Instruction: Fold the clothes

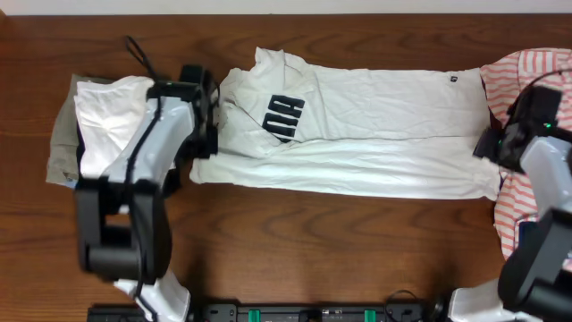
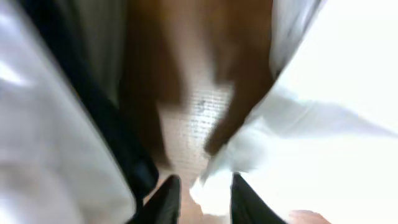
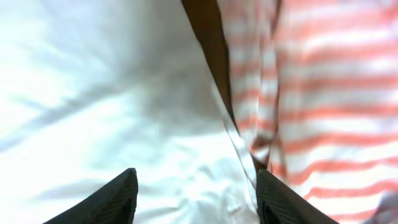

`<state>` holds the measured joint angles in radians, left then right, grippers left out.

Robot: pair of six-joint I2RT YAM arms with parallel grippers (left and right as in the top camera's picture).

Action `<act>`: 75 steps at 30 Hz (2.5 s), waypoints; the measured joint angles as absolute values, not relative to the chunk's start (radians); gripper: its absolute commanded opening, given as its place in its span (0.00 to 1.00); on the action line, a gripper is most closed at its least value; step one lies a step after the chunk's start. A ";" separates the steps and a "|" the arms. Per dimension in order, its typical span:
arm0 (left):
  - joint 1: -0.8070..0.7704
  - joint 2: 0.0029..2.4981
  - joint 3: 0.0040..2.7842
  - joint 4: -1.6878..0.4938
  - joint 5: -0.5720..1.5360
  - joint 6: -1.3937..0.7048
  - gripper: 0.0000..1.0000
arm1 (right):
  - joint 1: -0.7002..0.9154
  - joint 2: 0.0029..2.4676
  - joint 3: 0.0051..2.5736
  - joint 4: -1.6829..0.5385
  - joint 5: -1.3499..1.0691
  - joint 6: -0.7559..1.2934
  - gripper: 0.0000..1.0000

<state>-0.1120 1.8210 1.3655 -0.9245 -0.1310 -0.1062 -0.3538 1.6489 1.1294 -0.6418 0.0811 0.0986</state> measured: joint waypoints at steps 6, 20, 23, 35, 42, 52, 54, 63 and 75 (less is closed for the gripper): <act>-0.112 1.775 1.369 -0.776 -0.084 -0.117 0.40 | -0.344 1.612 1.151 -0.668 0.023 0.083 0.59; -0.112 1.821 1.262 -0.743 0.069 -0.127 0.19 | -0.340 1.643 1.151 -0.657 -0.003 0.063 0.18; -0.112 1.848 1.215 -0.703 0.080 -0.127 0.19 | -0.339 1.689 1.151 -0.654 -0.005 0.063 0.17; -0.112 1.900 1.158 -0.661 0.092 -0.107 0.20 | -0.336 1.906 1.153 -0.620 -0.007 0.062 0.20; -0.112 1.893 1.143 -0.788 0.099 -0.104 0.21 | -0.335 1.916 1.177 -0.760 -0.008 0.053 0.29; -0.112 1.894 1.117 -0.934 0.100 -0.104 0.13 | -0.335 1.920 1.179 -0.915 0.000 0.095 0.29; -0.112 1.895 1.116 -0.944 0.102 -0.105 0.10 | -0.335 1.920 1.179 -0.913 -0.001 0.098 0.29; -0.113 1.896 1.115 -0.953 0.099 -0.101 0.09 | -0.335 1.920 1.179 -0.910 0.007 0.121 0.29; -0.114 1.882 1.119 -0.922 0.078 -0.101 0.11 | -0.335 1.917 1.180 -0.913 0.015 0.150 0.30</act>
